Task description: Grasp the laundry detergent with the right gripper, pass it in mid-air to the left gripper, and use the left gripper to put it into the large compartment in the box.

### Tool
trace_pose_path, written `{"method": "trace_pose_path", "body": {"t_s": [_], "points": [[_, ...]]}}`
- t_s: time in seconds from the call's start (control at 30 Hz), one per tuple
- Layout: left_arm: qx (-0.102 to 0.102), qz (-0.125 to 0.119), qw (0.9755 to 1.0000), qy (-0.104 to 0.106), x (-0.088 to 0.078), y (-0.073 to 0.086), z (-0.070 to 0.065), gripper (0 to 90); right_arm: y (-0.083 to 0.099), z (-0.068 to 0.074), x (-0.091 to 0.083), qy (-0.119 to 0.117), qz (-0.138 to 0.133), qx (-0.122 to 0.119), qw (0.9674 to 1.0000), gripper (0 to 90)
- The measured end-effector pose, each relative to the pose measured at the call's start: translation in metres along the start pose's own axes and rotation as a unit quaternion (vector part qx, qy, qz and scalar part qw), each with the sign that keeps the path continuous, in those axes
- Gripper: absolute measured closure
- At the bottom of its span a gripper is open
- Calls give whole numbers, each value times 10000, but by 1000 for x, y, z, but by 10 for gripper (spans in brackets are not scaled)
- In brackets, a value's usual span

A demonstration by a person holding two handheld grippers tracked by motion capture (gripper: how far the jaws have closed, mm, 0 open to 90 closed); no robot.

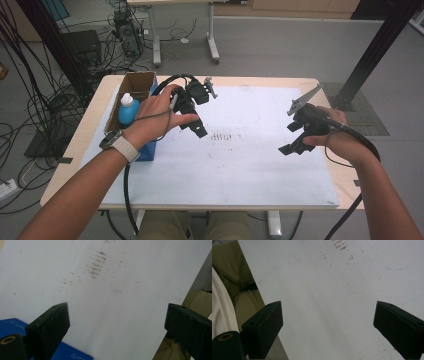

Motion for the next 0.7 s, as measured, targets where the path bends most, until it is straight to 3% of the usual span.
{"method": "trace_pose_path", "body": {"t_s": [0.27, 0.7], "points": [[-40, 49, 10000, 57, 10, 3, 3, 64, -2, 0, 1, -1, 4, -26, 10000, 88], [-92, 75, 9999, 13, 10, 3, 4, 64, -3, 1, 5, -26, -12, -49, 10000, 88]]}}
Point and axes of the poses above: each handheld gripper's, and its own axes: x roughly forward along the jaws, y roughly out of its underside, z roughly to its left, the point moved 5 cm from there along x, roughly forward along the jaws, and after that the axes turned 13 degrees about z, right-handed, at the moved point
